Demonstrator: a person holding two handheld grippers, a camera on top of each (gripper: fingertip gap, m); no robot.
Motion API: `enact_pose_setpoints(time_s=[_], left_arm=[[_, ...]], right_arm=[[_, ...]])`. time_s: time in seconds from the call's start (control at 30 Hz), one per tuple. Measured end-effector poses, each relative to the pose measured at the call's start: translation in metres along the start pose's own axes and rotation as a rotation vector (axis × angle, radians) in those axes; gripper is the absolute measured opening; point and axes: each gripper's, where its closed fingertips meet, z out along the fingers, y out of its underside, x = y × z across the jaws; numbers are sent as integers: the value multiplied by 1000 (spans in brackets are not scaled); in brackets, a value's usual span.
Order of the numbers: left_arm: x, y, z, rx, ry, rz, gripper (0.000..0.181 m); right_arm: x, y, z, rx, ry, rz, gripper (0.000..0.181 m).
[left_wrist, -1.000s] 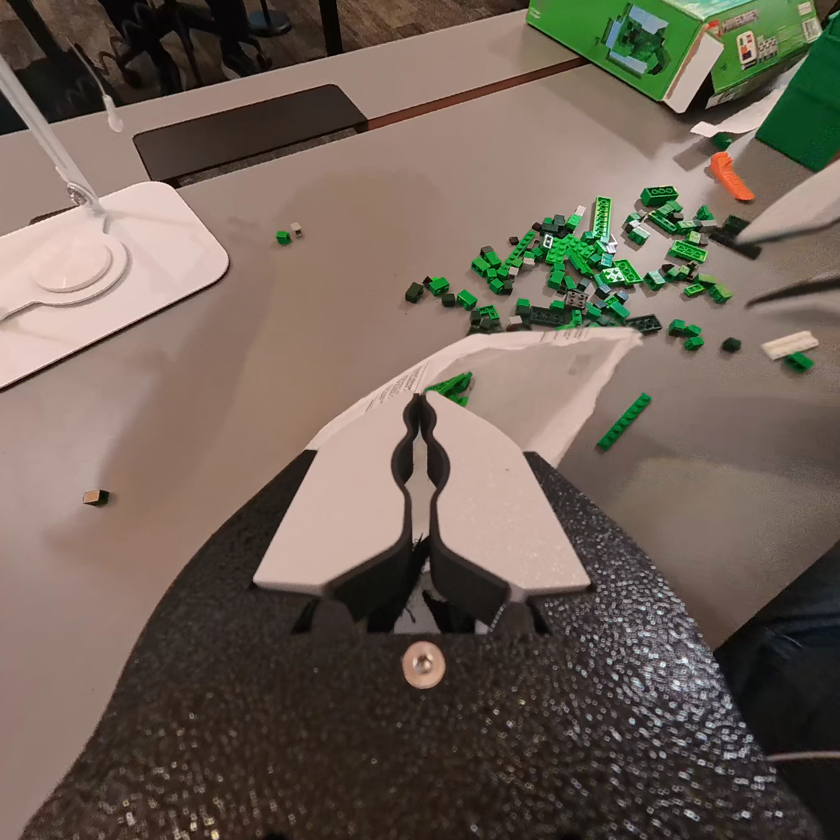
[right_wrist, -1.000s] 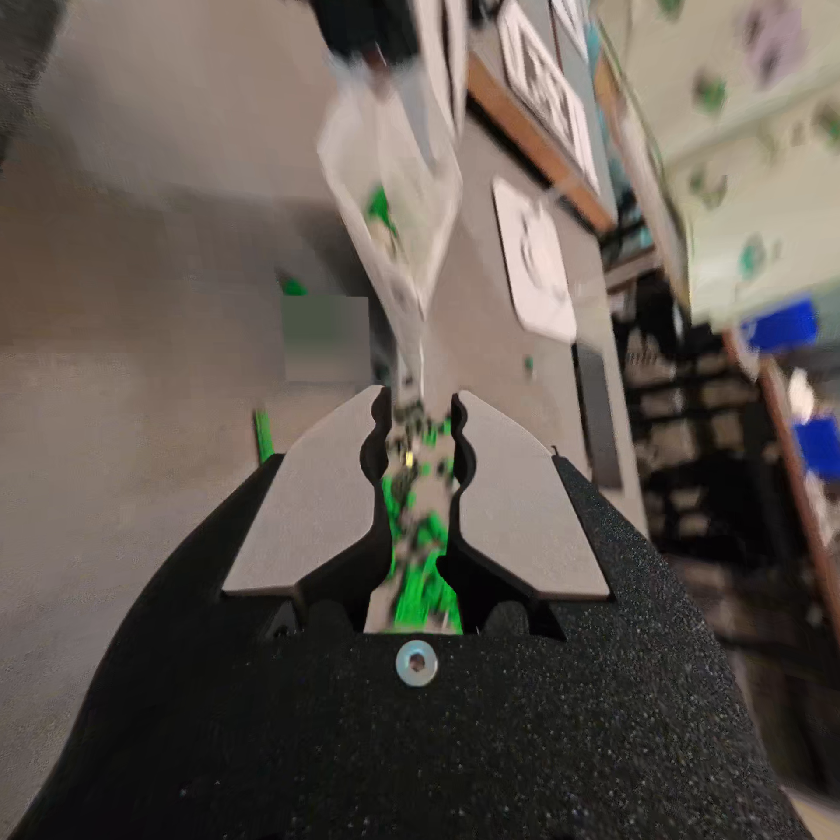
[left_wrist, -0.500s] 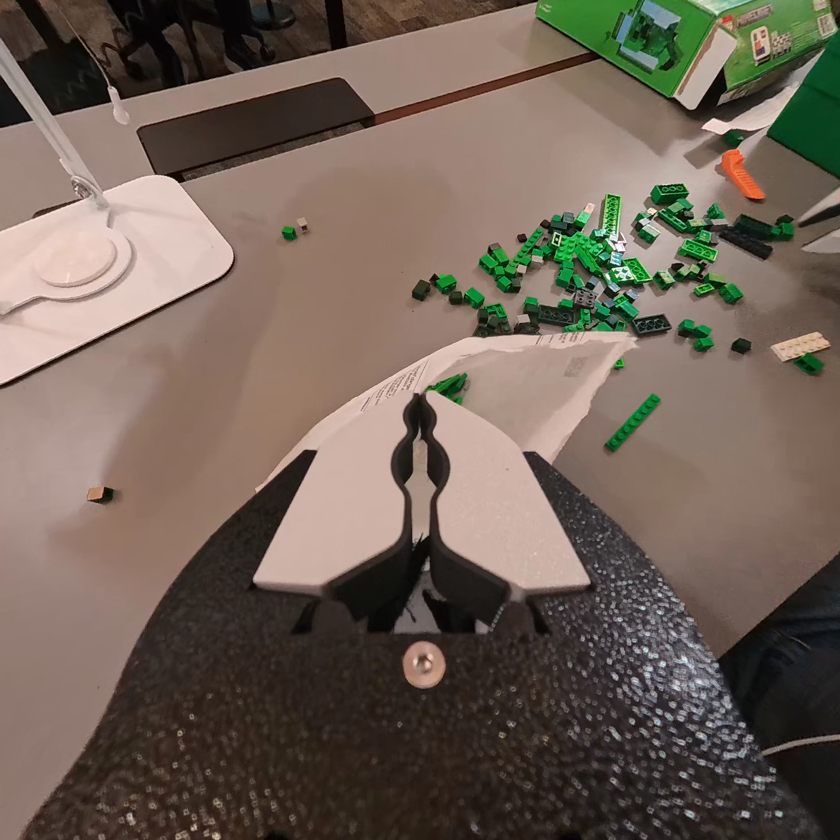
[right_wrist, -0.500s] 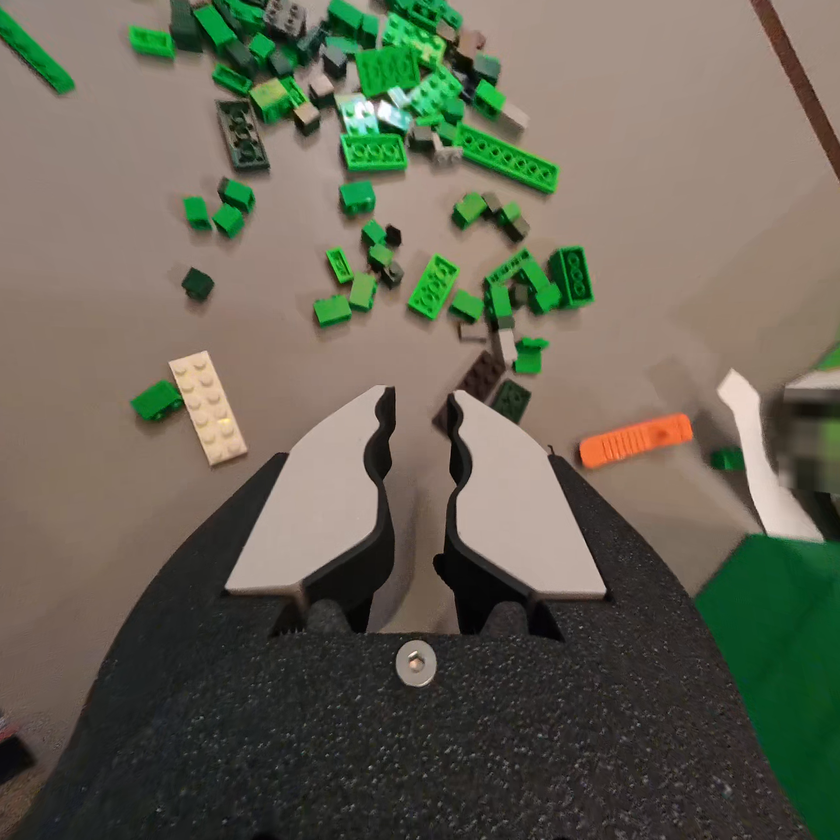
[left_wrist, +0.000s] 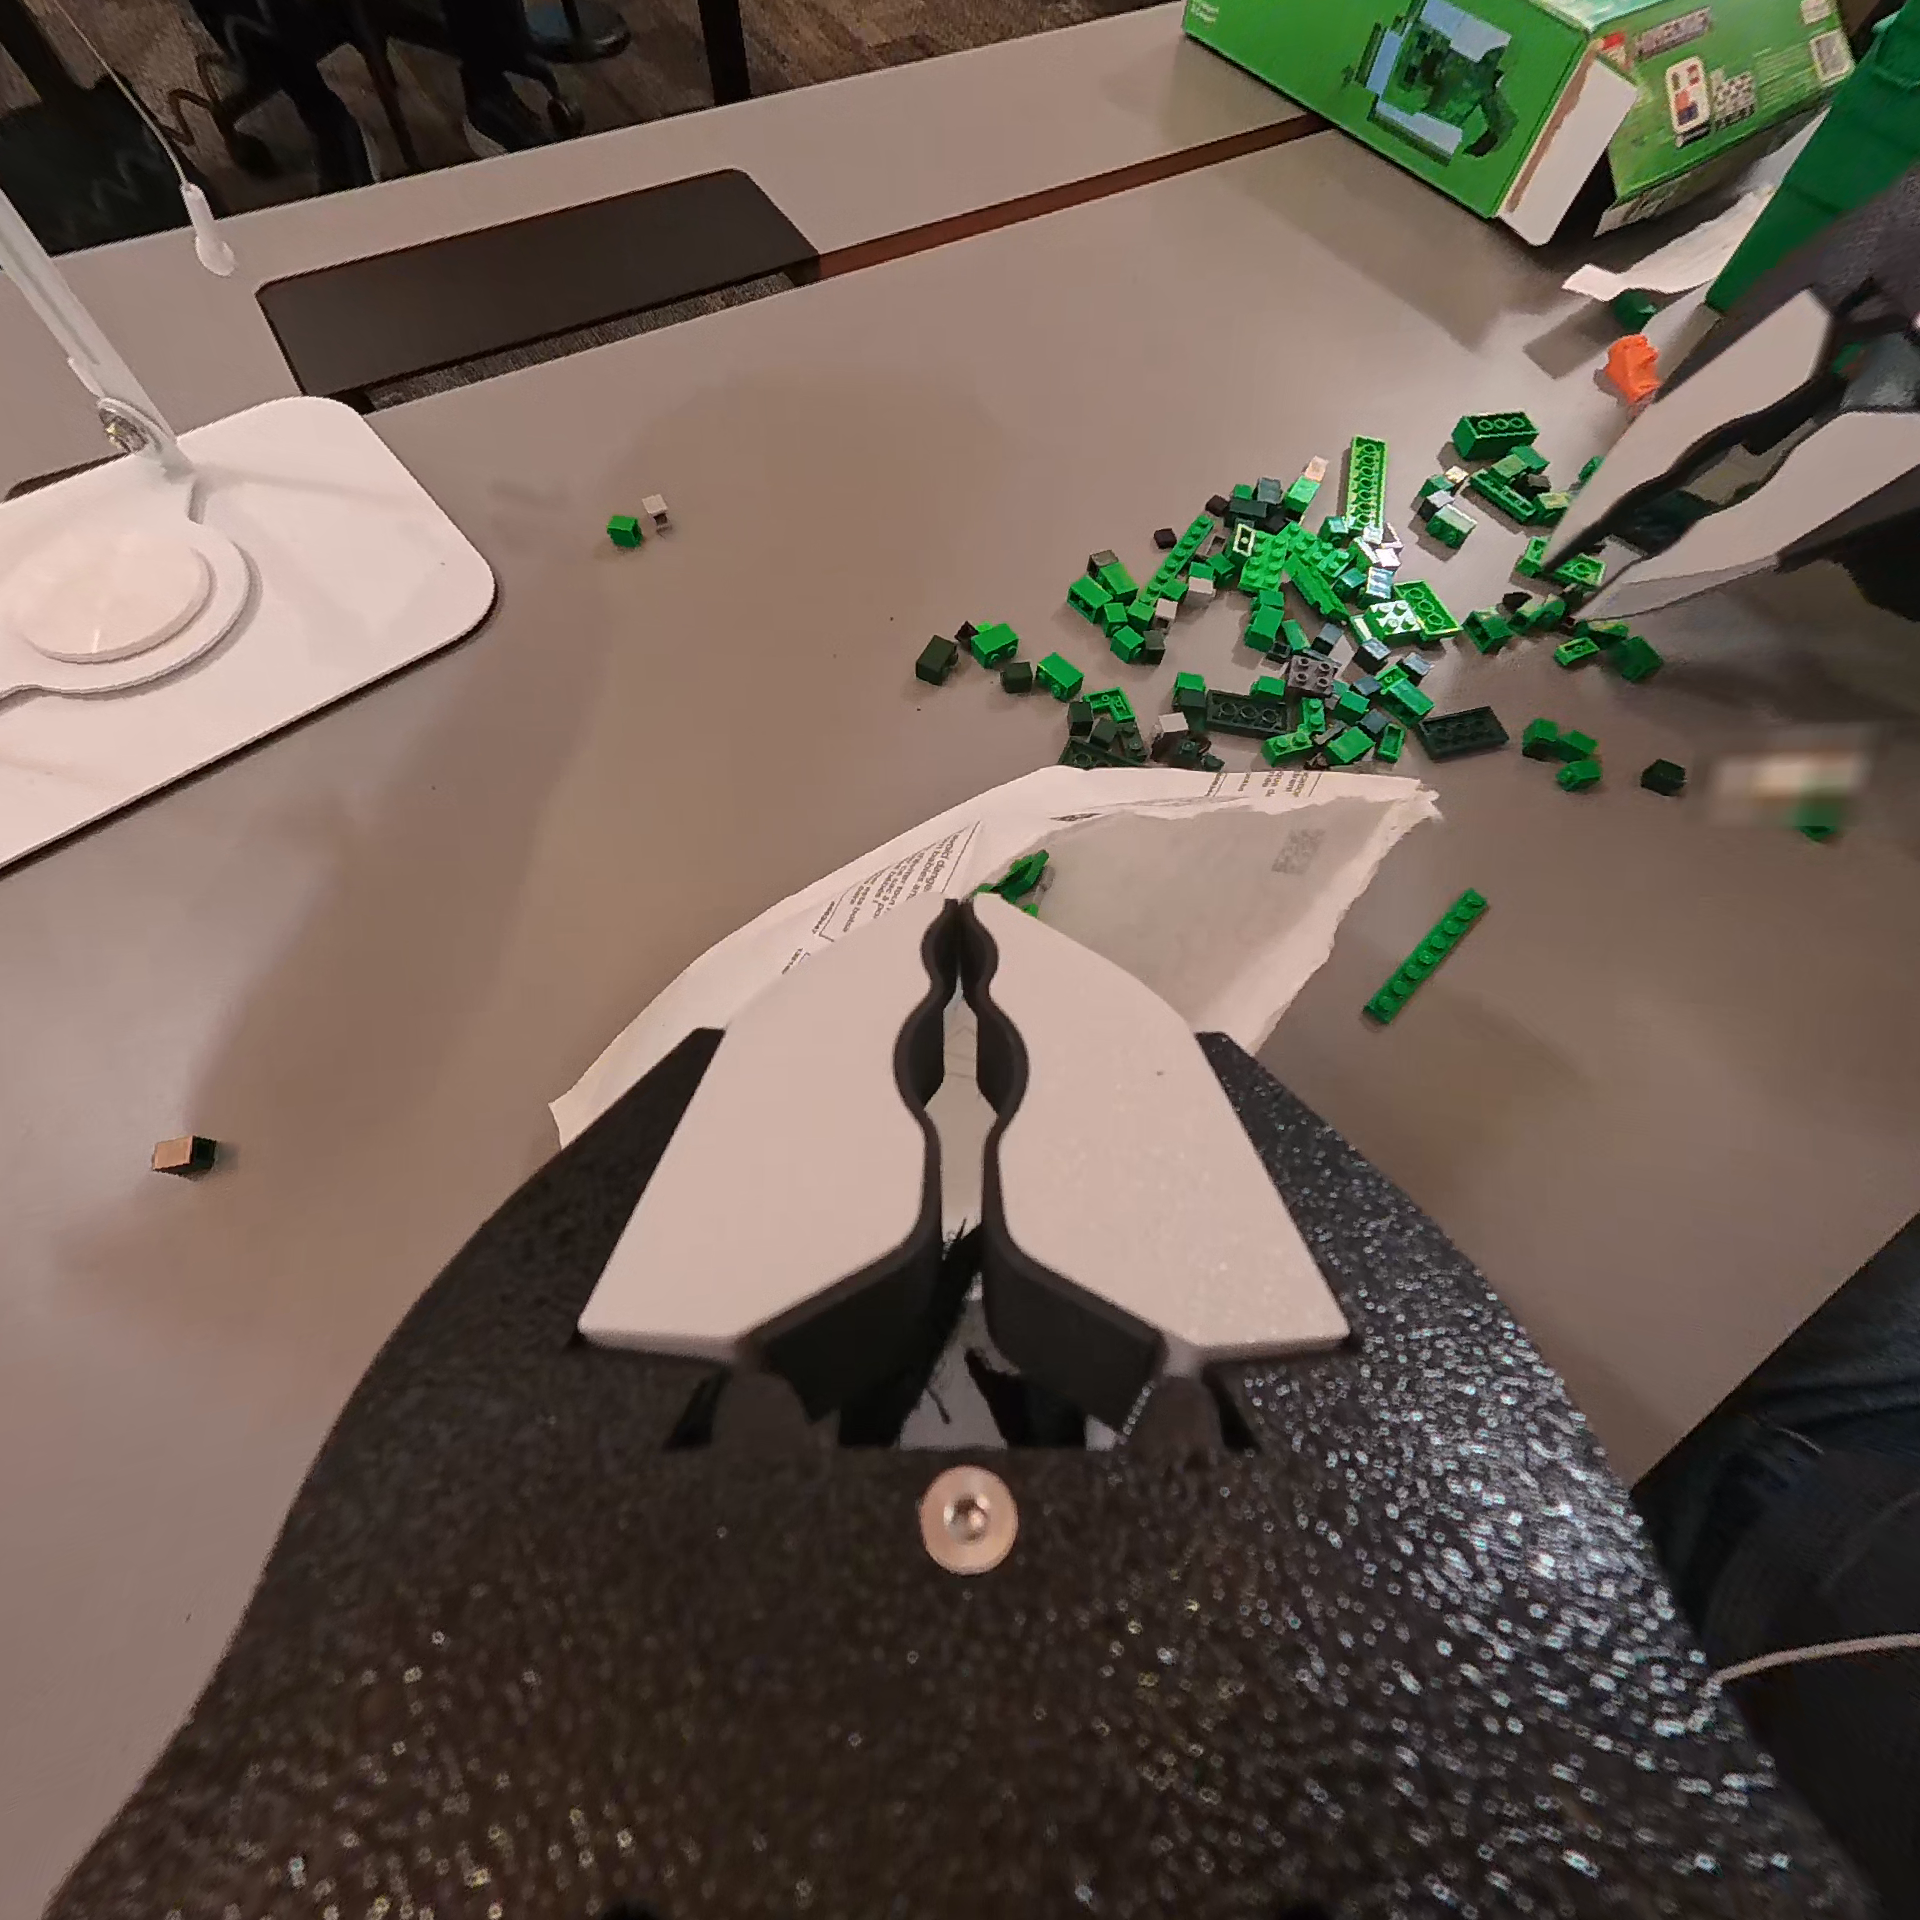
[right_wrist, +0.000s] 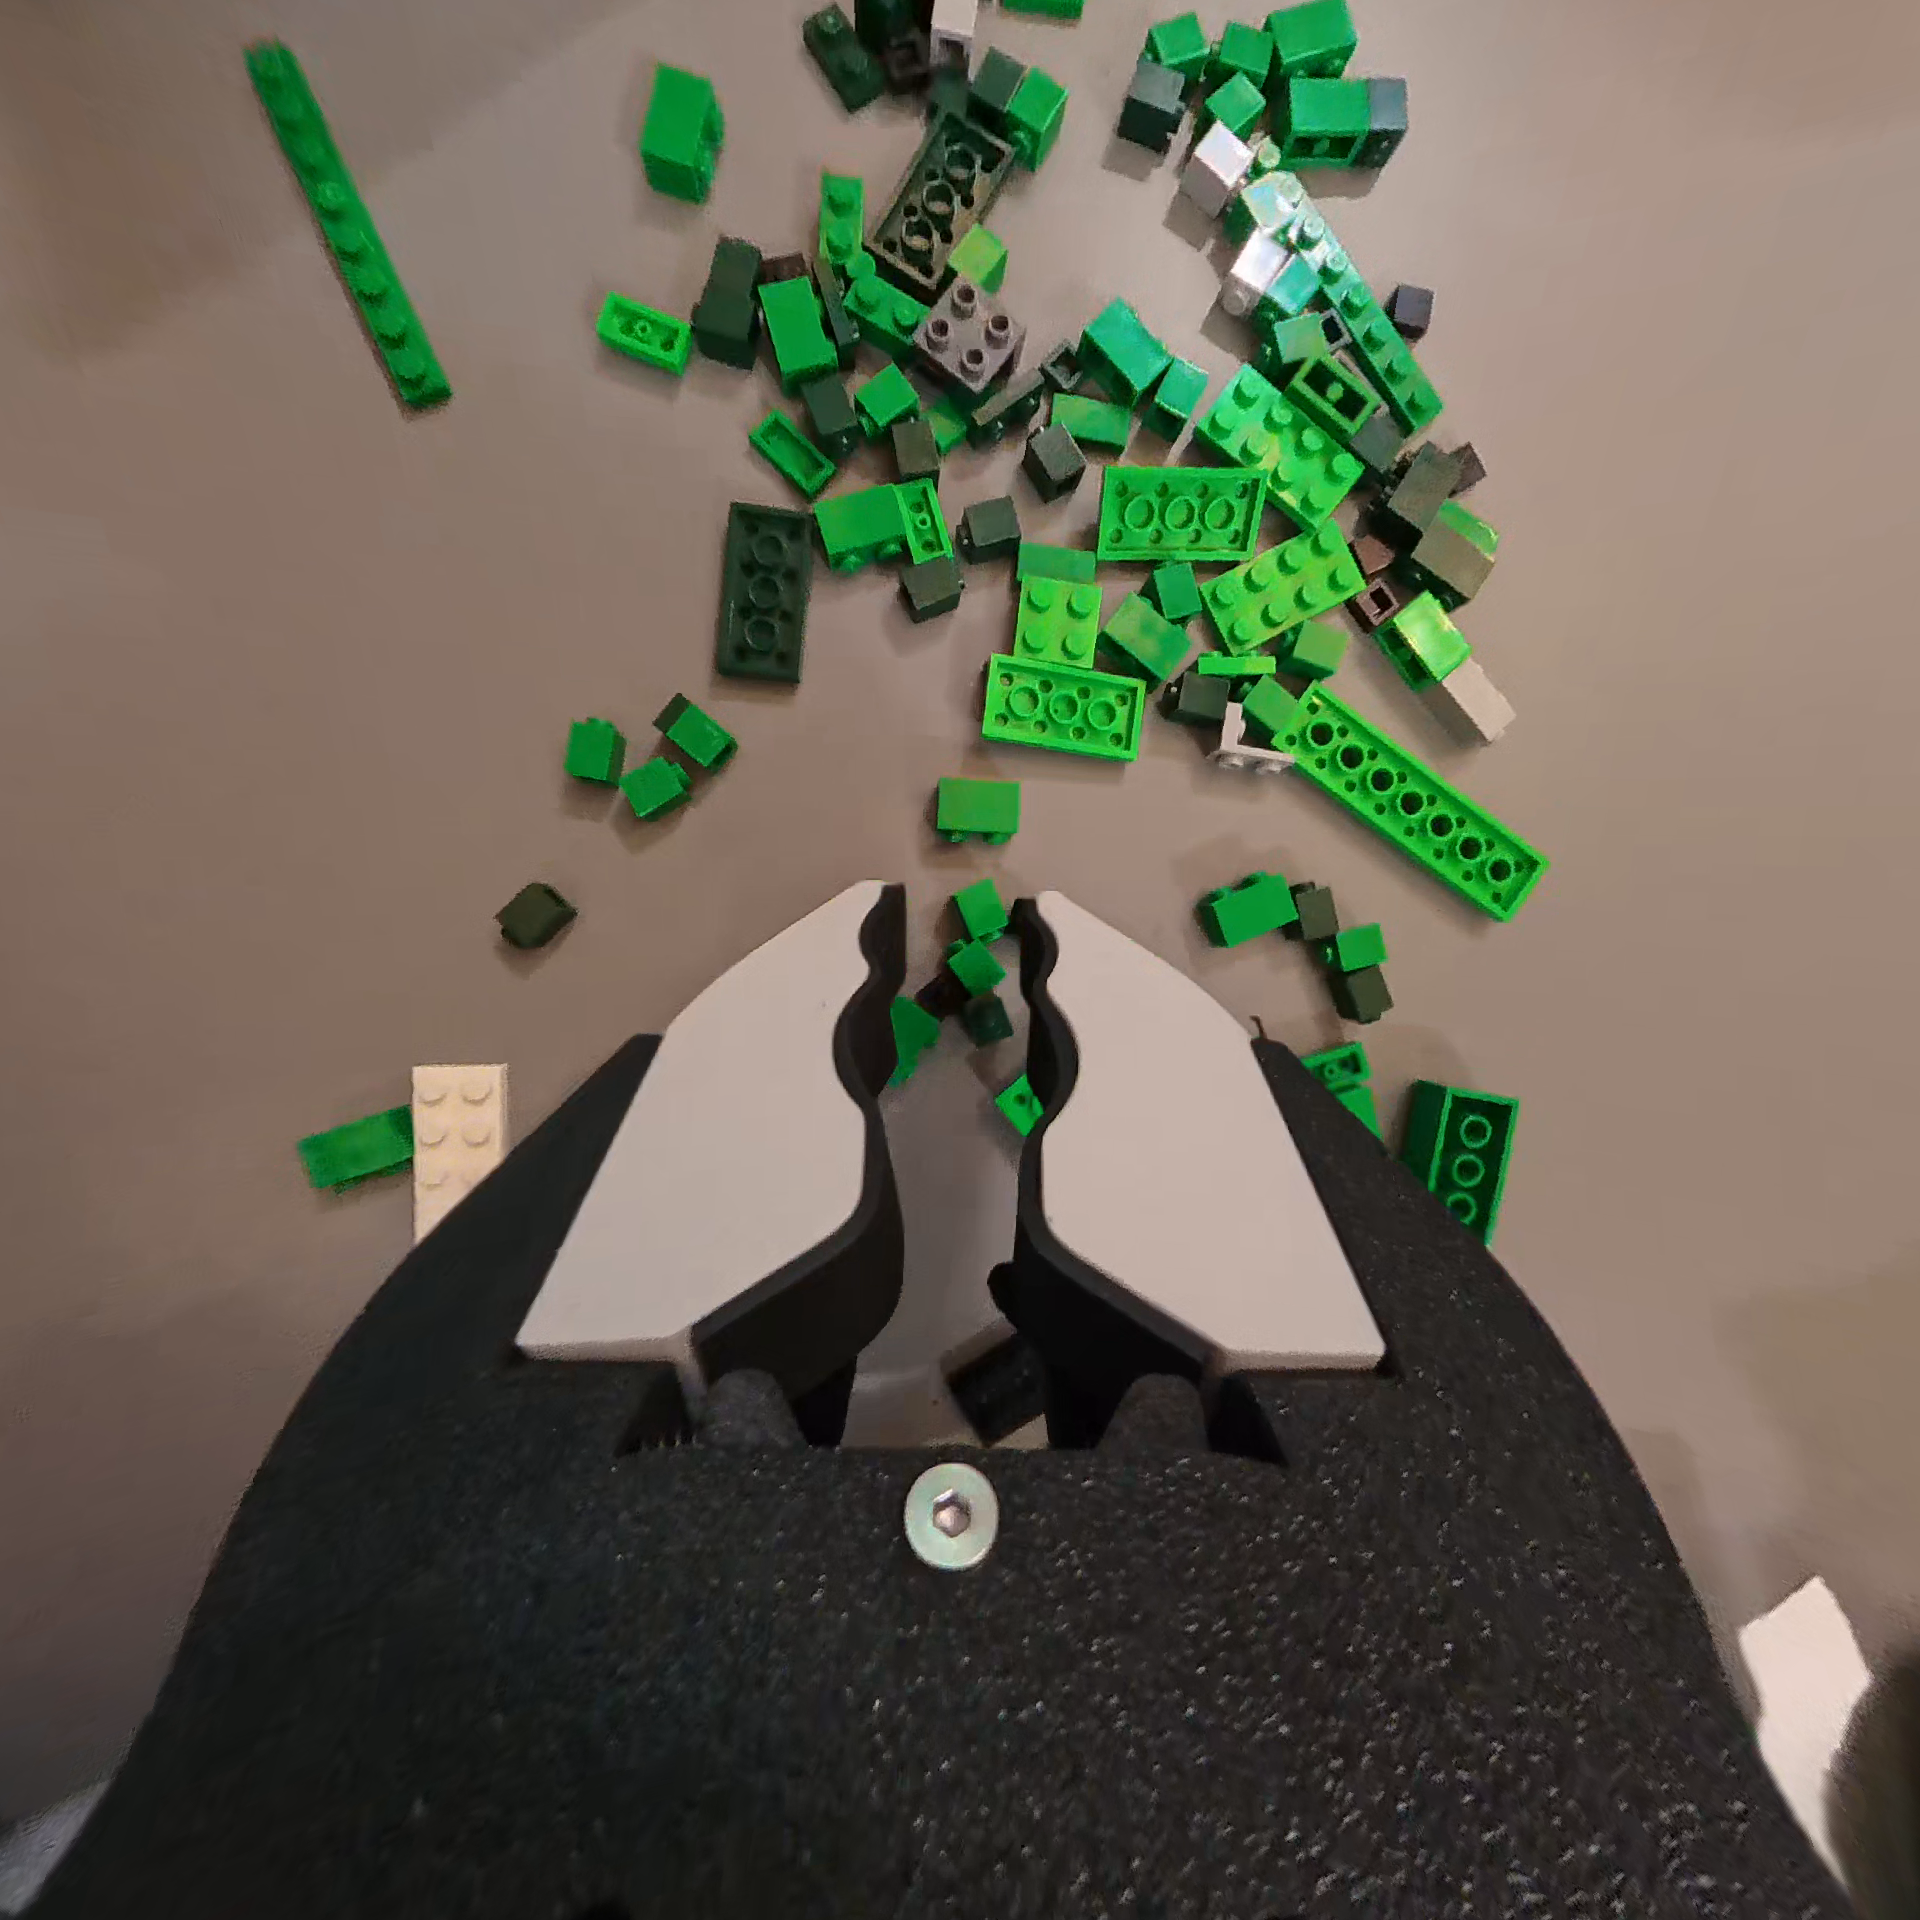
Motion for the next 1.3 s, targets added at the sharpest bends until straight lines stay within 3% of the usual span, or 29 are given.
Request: enact_pose_setpoints(time_s=[0.27,0.5,0.73,0.83,1.0,1.13,1.3], left_arm=[[1,1,1,-3,9,0,0],[2,1,1,-5,12,4,0],[3,1,1,-7,15,8,0],[3,1,2,-7,18,9,0],[4,1,2,-8,21,9,0],[4,1,3,-8,25,7,0],[5,2,2,-12,25,14,0]], right_arm=[[-3,-27,18,61,-33,-119,13],[18,-61,34,113,94,-157,8],[19,-82,52,100,49,-202,8],[20,-79,59,49,15,-194,7],[44,-57,55,-109,105,-159,5],[28,-80,53,-13,7,-146,5],[27,-78,64,-85,4,-203,6]])
